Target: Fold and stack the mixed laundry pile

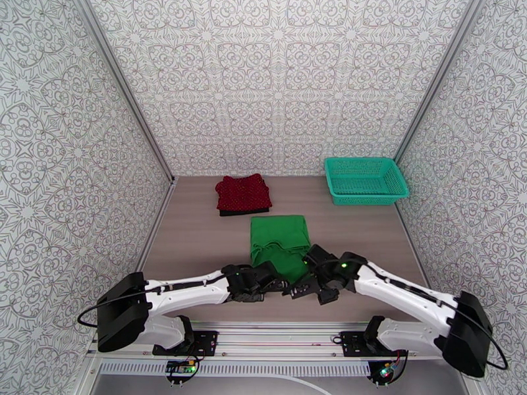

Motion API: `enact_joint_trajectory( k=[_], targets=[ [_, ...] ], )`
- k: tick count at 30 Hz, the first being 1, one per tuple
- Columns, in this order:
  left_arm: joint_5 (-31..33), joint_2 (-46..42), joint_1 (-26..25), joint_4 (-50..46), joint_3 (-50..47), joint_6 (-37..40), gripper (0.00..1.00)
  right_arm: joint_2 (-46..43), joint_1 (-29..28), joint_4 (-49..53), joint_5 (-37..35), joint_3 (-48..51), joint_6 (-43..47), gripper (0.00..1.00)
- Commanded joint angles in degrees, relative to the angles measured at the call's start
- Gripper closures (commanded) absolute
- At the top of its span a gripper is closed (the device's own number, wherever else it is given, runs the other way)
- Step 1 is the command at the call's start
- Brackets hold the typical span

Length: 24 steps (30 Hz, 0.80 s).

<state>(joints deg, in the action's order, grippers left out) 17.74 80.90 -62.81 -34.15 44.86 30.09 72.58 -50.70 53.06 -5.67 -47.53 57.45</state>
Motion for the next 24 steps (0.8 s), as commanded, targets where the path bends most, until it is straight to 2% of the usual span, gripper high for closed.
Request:
enact_joint_trajectory(
  k=[1, 8, 17, 19, 22, 24],
  targets=[
    [-0.3, -0.6, -0.5, 0.0, -0.6, -0.7, 1.0, 4.2, -0.5, -5.5, -1.5, 0.4, 2.2, 0.3],
    [0.0, -1.4, -0.7, 0.1, -1.2, -0.7, 1.0, 12.3, 0.5, -12.2, -3.3, 0.6, 2.2, 0.41],
    [0.5, -1.1, -1.0, 0.8, -1.7, -0.6, 1.0, 11.6, 0.9, -17.7, -2.6, 2.2, 2.4, 0.45],
    [0.5, -1.0, -1.0, 0.9, -1.7, -0.7, 1.0, 11.8, 0.9, -18.4, -2.6, 2.6, 2.6, 0.5],
    [0.7, -1.0, -1.0, 1.0, -1.9, -0.7, 1.0, 12.7, 0.9, -19.6, -2.6, 2.7, 2.1, 0.63],
    [0.9, -1.1, -1.0, 0.9, -2.0, -0.7, 1.0, 13.1, 0.9, -20.3, -2.8, 2.7, 1.7, 0.77]
  ],
)
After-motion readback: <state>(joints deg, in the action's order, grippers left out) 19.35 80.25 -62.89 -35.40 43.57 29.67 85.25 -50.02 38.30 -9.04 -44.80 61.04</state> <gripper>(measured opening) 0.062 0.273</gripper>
